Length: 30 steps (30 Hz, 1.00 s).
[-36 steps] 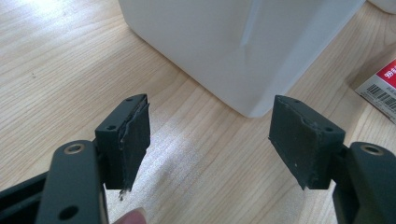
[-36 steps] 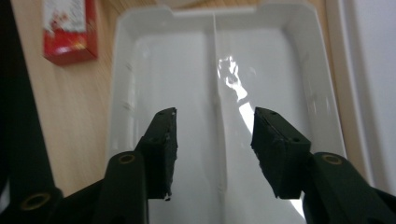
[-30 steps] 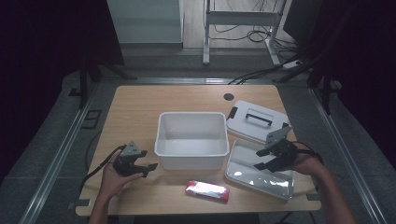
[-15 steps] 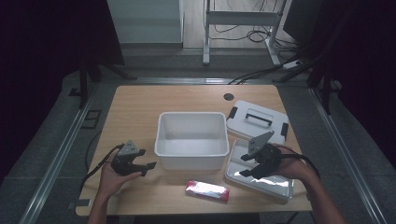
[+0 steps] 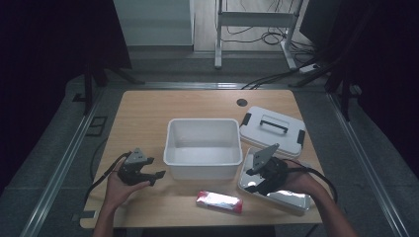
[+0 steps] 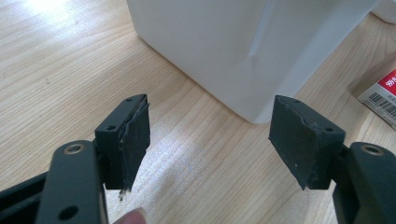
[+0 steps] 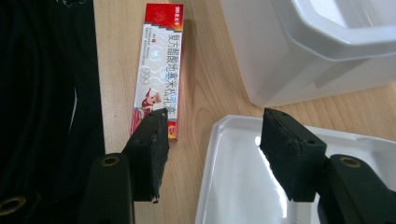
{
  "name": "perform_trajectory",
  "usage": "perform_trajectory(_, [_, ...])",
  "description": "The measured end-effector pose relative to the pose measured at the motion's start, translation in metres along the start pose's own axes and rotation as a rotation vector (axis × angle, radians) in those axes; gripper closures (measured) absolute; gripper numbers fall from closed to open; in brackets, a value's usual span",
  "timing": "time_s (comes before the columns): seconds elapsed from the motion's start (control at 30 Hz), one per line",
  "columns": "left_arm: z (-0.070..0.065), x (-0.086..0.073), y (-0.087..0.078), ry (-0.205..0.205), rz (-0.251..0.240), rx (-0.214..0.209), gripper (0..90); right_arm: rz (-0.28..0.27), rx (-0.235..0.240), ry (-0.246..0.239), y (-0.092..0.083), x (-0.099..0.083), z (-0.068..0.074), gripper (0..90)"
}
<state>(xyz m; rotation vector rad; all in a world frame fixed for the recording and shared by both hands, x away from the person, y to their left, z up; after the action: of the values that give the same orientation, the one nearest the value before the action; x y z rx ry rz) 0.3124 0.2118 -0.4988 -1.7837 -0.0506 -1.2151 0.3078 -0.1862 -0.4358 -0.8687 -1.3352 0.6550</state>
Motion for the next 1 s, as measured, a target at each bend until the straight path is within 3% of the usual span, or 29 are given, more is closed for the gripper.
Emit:
perform_trajectory(0.17, [0.0, 0.0, 0.0, 0.001, 0.0, 0.001, 29.1, -0.005, -0.009, 0.001, 0.003, 0.004, 0.001, 40.0])
perform_trajectory(0.4, [0.0, 0.0, -0.002, 0.0, -0.006, 0.006, 29.1, 0.007, -0.015, -0.035, 0.007, 0.018, 0.008, 39.2])
perform_trajectory(1.0, [0.0, 0.0, -0.002, 0.0, -0.007, 0.006, 29.1, 0.032, 0.039, -0.042, 0.033, 0.026, 0.019, 40.2])
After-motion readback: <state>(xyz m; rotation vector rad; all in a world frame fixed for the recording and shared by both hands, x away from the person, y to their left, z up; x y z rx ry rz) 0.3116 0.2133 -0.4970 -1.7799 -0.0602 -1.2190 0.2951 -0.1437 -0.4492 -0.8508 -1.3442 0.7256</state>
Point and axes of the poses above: each handheld gripper's, and its own axes: y roughly forward along the jaws, x roughly out of its top, z roughly to its left, the point moved 3 cm from there along y, roughly forward along the jaws
